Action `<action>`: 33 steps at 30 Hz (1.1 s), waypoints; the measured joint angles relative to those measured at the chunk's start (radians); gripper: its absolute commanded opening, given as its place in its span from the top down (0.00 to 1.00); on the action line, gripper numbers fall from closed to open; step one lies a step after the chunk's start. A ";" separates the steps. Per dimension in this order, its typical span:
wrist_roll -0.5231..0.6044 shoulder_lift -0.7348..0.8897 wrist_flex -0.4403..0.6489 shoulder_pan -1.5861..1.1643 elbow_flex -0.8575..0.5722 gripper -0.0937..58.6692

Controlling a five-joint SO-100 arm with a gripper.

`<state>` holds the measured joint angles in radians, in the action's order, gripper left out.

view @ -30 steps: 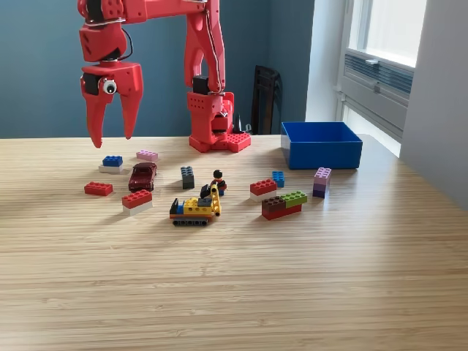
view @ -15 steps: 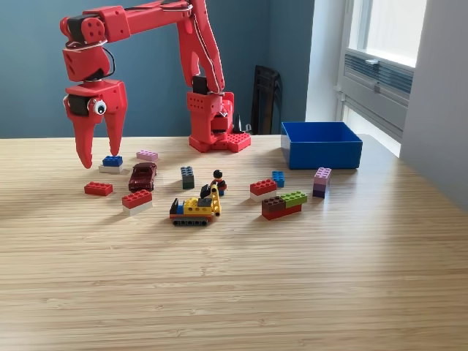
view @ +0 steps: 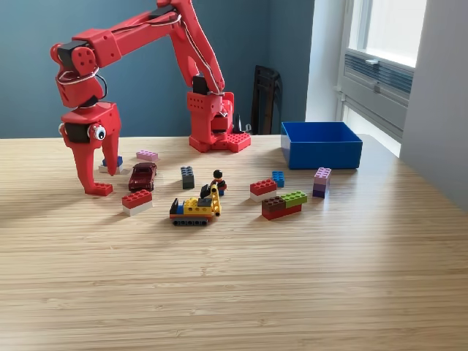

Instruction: Grasp a lego block and put it in the bin.

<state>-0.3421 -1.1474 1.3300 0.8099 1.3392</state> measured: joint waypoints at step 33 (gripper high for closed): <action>0.051 0.097 -0.018 -0.043 -0.097 1.00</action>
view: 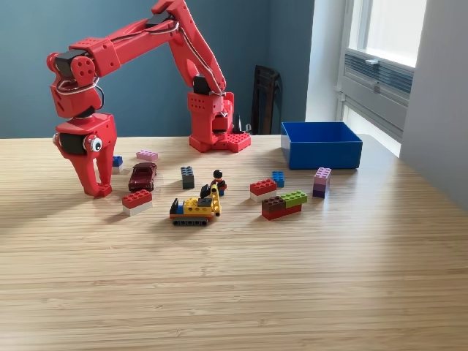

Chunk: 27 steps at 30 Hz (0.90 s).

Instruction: Grasp a lego block and put it in the bin.

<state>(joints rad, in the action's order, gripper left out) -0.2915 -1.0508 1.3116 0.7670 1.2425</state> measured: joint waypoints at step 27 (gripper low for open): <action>0.101 -0.230 0.376 -0.152 -0.127 1.00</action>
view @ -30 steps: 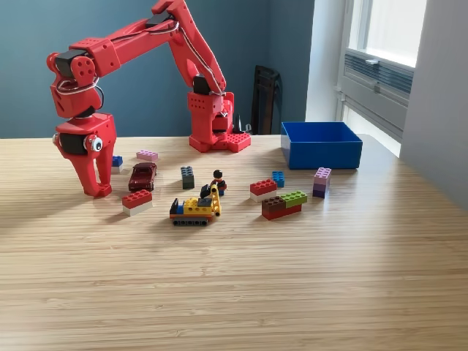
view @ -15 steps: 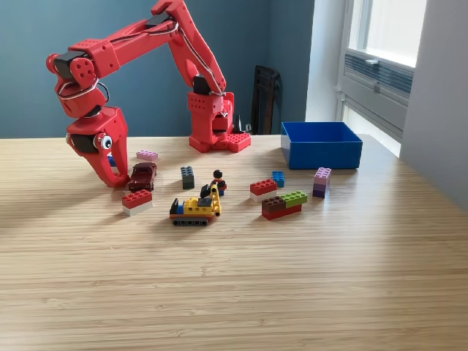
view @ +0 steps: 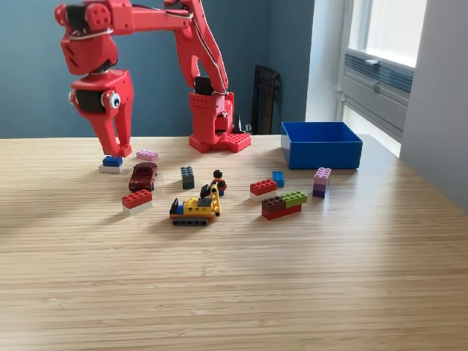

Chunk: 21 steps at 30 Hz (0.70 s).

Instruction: Grasp a lego block and put it in the bin.

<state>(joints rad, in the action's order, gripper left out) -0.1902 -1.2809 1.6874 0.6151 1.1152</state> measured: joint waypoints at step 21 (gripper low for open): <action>0.351 -0.383 0.044 -1.037 0.296 1.00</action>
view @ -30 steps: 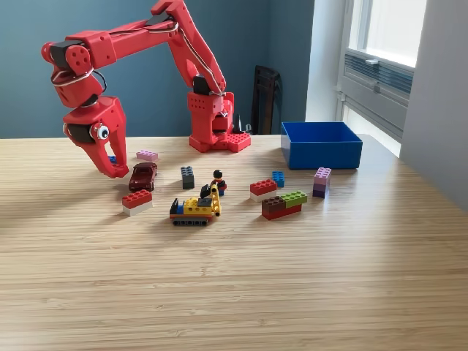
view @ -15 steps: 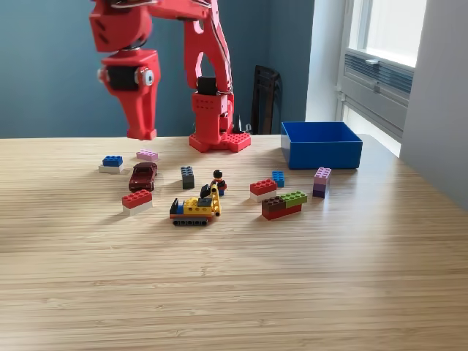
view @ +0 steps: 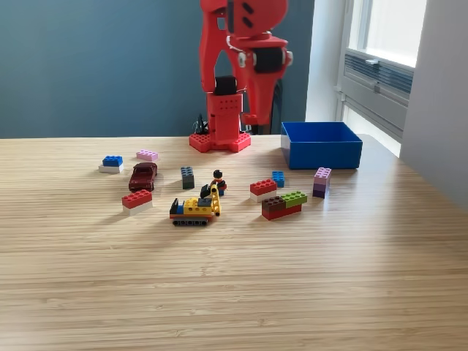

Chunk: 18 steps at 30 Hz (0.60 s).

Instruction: Grasp a lego block and put it in the bin.

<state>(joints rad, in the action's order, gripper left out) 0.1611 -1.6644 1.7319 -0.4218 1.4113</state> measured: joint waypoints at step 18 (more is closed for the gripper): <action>0.201 0.000 0.000 -0.854 0.018 1.00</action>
<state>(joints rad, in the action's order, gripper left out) 0.3620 -1.6644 1.7319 -1.2763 1.4297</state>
